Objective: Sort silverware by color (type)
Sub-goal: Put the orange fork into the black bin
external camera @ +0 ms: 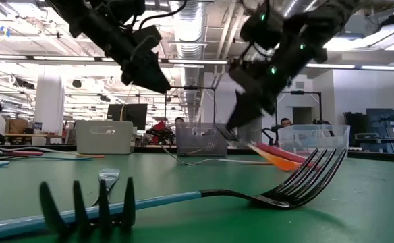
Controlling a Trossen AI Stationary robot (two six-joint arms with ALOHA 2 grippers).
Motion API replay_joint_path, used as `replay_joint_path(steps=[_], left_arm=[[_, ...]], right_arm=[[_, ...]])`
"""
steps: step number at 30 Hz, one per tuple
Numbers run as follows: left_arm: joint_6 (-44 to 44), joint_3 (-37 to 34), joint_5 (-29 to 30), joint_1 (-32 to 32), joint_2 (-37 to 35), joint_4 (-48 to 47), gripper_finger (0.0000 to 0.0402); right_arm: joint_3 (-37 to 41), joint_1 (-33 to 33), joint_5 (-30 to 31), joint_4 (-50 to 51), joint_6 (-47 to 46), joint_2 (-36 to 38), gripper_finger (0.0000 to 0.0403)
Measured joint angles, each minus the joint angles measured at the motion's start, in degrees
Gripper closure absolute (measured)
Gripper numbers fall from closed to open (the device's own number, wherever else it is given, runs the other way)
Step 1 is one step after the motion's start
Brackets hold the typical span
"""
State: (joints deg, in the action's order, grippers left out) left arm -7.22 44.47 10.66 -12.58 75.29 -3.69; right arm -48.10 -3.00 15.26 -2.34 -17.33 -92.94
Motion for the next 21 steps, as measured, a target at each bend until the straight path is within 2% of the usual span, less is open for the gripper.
replay_joint_path(steps=[6,9,15,21], left_arm=[[1.6,0.0,-6.6,2.7,6.3,12.7,0.0217],[2.0,0.0,-7.9,3.5,9.5,18.6,0.0217],[2.0,0.0,-10.3,4.0,12.6,23.1,0.0217],[2.5,0.0,-13.4,3.8,13.2,24.9,0.0217]], right_arm=[[0.0,4.8,3.3,-7.8,11.2,5.1,0.0398],[0.0,7.1,3.9,-12.0,16.6,5.9,0.0398],[0.0,10.6,13.4,-17.4,24.2,6.0,0.0398],[0.0,10.9,13.4,-19.3,24.9,6.1,0.0398]])
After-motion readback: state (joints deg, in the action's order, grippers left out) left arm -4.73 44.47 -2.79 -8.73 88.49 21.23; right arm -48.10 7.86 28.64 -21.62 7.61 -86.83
